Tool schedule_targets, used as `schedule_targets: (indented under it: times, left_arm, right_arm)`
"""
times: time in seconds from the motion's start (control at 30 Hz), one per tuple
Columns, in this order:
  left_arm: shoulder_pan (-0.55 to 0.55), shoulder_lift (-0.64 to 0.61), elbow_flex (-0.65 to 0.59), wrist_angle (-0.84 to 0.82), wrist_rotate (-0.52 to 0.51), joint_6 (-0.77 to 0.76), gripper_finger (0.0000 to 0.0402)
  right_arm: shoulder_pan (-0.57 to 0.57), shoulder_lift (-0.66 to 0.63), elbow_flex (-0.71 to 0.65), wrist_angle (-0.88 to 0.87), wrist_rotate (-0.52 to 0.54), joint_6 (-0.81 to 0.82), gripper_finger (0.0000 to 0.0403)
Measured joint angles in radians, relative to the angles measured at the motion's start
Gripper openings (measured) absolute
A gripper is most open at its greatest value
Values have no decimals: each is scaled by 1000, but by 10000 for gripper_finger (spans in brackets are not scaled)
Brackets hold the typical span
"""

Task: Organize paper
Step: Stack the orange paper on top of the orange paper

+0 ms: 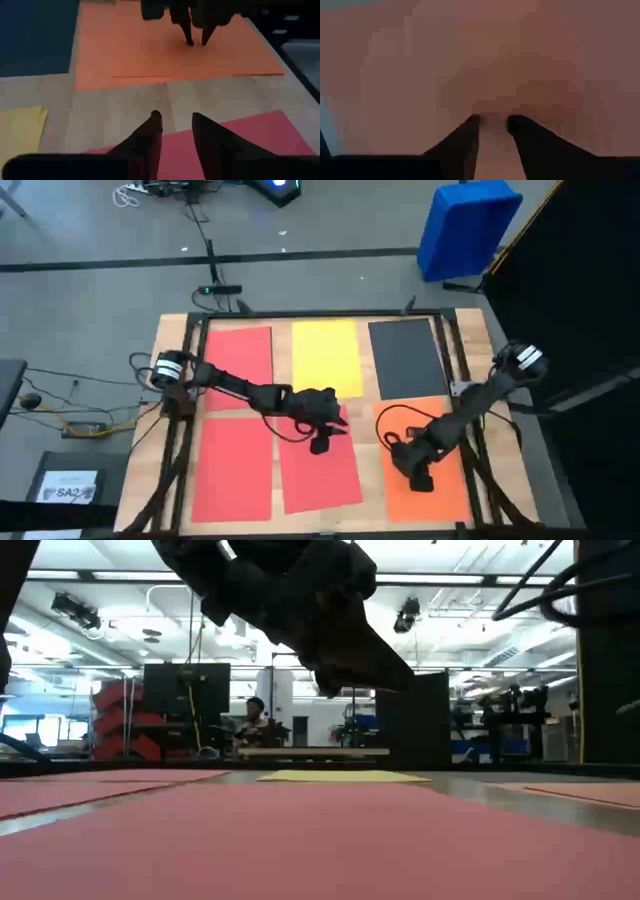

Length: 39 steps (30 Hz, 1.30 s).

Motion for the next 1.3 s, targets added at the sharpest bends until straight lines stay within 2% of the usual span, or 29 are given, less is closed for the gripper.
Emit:
schedule_targets:
  times: [0.27, 0.63, 0.83, 1.0, 1.17, 1.3]
  left_arm:
    - [-1, 0, 0, 0, 0, 0, 90]
    - [24, 0, 0, 20, -28, 1, 90]
    - [24, 0, 0, 37, -28, 3, 90]
    - [-3, 0, 0, 73, -31, 2, 90]
    - [-78, 0, 17, 87, -65, 32, 90]
    - [-139, 47, 126, 0, -116, 78, 90]
  right_arm:
    - [-64, 24, 1, 114, 20, -52, 99]
    - [-87, 23, 58, 91, 38, -111, 99]
    - [-90, -22, 95, 83, 55, -149, 99]
    - [-119, -120, 96, -51, 184, -172, 99]
    - [-219, -212, 86, -255, 415, -196, 99]
    - [-371, -209, 52, -264, 419, -304, 99]
